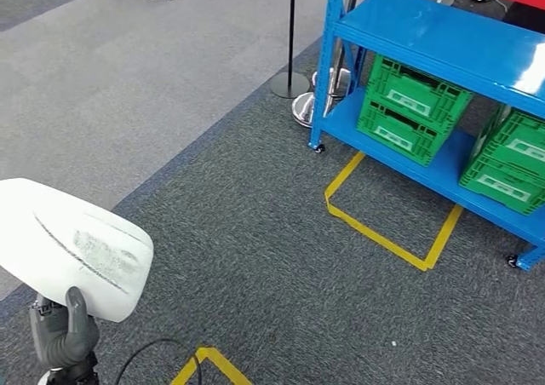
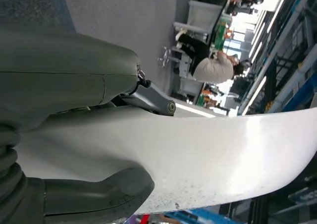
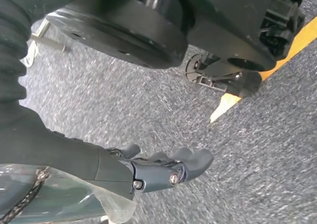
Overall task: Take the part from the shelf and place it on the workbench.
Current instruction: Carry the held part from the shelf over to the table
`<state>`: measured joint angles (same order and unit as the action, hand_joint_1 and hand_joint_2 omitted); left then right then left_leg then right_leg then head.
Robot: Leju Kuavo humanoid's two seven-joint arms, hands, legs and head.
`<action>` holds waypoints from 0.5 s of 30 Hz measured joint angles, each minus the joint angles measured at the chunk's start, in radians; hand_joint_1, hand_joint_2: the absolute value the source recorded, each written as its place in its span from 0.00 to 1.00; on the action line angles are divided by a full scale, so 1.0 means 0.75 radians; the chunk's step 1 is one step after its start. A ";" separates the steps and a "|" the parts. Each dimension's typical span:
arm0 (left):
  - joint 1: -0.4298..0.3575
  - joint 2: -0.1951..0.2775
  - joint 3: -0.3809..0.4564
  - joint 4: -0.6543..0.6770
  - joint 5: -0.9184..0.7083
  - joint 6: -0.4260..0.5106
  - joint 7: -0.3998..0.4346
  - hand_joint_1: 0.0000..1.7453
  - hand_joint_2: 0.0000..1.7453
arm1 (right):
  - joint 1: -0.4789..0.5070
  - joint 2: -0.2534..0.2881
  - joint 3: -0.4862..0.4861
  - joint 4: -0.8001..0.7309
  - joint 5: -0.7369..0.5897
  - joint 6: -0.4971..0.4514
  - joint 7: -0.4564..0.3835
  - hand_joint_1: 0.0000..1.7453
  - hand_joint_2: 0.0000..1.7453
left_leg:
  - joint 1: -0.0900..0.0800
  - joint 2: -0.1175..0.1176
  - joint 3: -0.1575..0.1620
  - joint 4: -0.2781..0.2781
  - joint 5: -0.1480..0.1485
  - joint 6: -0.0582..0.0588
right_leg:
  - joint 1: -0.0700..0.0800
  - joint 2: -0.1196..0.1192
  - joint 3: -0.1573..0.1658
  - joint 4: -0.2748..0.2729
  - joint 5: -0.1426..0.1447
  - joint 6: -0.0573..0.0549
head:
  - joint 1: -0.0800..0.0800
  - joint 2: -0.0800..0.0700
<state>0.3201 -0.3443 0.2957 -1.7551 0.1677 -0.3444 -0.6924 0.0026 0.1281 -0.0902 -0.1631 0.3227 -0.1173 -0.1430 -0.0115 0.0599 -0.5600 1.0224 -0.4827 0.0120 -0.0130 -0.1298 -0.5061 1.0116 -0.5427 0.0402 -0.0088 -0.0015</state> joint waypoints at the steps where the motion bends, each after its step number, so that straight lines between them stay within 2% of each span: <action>1: 0.001 -0.002 0.002 -0.004 -0.001 0.001 0.000 1.00 1.00 | -0.001 0.000 0.001 0.000 0.001 0.000 0.000 0.00 1.00 | 0.003 -0.016 -0.001 -0.005 0.006 0.009 | -0.001 0.025 -0.005 0.012 -0.014 0.006 | 0.000 0.000; 2: 0.001 -0.003 0.003 -0.007 -0.005 0.002 0.000 1.00 1.00 | -0.001 0.001 0.002 0.000 0.003 0.001 0.000 0.00 1.00 | 0.006 -0.032 -0.003 -0.011 0.012 0.018 | -0.003 0.064 -0.020 0.047 -0.042 0.011 | 0.003 0.000; 3: 0.001 -0.004 0.004 -0.010 -0.014 0.005 0.000 1.00 1.00 | 0.000 0.001 0.003 0.000 0.003 0.002 -0.001 0.00 1.00 | 0.008 -0.047 -0.004 -0.015 0.018 0.026 | -0.004 0.111 -0.050 0.110 -0.081 0.012 | 0.004 0.000; 4: 0.001 -0.004 0.005 -0.011 -0.027 0.009 0.000 1.00 1.00 | 0.000 0.001 0.004 0.000 0.004 0.004 -0.002 0.00 1.00 | 0.006 -0.063 -0.009 -0.015 0.022 0.032 | -0.003 0.144 -0.088 0.194 -0.124 0.011 | 0.005 0.000; 5: 0.002 -0.004 0.005 -0.012 -0.042 0.014 0.000 1.00 1.00 | -0.002 0.001 0.006 0.000 0.004 0.006 -0.003 0.00 1.00 | 0.004 -0.079 -0.013 -0.014 0.025 0.037 | 0.000 0.160 -0.127 0.279 -0.159 0.009 | 0.006 0.000; 6: 0.005 -0.005 0.005 -0.014 -0.055 0.018 0.000 1.00 1.00 | -0.004 0.001 0.007 0.000 0.004 0.007 -0.004 0.00 1.00 | 0.001 -0.097 -0.015 -0.014 0.027 0.040 | 0.003 0.167 -0.154 0.336 -0.172 0.006 | 0.005 0.000; 7: 0.008 -0.005 0.006 -0.018 -0.064 0.021 0.000 1.00 1.00 | -0.006 0.001 0.008 0.000 0.004 0.008 -0.004 0.00 1.00 | -0.001 -0.116 -0.017 -0.013 0.029 0.041 | 0.005 0.171 -0.160 0.350 -0.159 0.003 | 0.005 0.000; 8: 0.010 -0.006 0.007 -0.022 -0.069 0.022 0.000 1.00 1.00 | -0.007 0.002 0.009 0.000 0.005 0.007 -0.003 0.00 1.00 | -0.003 -0.137 -0.017 -0.011 0.030 0.041 | 0.007 0.176 -0.142 0.314 -0.122 -0.001 | 0.005 0.000; 9: 0.012 -0.006 0.008 -0.027 -0.071 0.024 0.000 1.00 1.00 | -0.006 0.002 0.010 0.000 0.006 0.006 -0.001 0.00 1.00 | -0.003 -0.157 -0.017 -0.008 0.031 0.040 | 0.007 0.190 -0.106 0.239 -0.070 -0.006 | 0.005 0.000; 11: 0.013 -0.008 0.010 -0.037 -0.074 0.024 0.000 1.00 1.00 | -0.001 0.002 0.011 0.001 0.007 0.003 0.002 0.00 1.00 | -0.005 -0.194 -0.024 0.002 0.033 0.034 | 0.002 0.252 -0.034 0.081 -0.008 -0.013 | 0.005 0.000; 12: 0.013 -0.008 0.011 -0.043 -0.077 0.025 0.000 1.00 1.00 | 0.000 0.004 0.011 0.001 0.009 0.002 0.002 0.00 1.00 | -0.004 -0.209 -0.032 0.007 0.036 0.029 | 0.000 0.276 -0.012 0.033 0.000 -0.015 | 0.004 0.000; 13: 0.014 -0.008 0.011 -0.048 -0.080 0.025 0.000 1.00 1.00 | 0.002 0.005 0.011 0.001 0.009 0.001 0.003 0.00 1.00 | -0.003 -0.224 -0.042 0.011 0.041 0.021 | 0.000 0.287 -0.003 0.013 -0.005 -0.017 | 0.004 0.000; 15: 0.017 -0.008 0.012 -0.055 -0.083 0.027 0.000 1.00 1.00 | 0.001 0.010 0.012 0.001 0.011 0.000 0.003 0.00 1.00 | 0.000 -0.246 -0.059 0.014 0.050 0.004 | -0.001 0.261 0.002 0.001 -0.001 -0.027 | 0.004 0.000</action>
<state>0.3327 -0.3500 0.3045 -1.7966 0.1053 -0.3243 -0.6924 0.0033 0.1359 -0.0812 -0.1621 0.3306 -0.1171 -0.1410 -0.0113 -0.1243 -0.6045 1.0330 -0.4448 0.0152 -0.0136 0.0658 -0.5048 1.0127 -0.5437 0.0203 -0.0061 -0.0015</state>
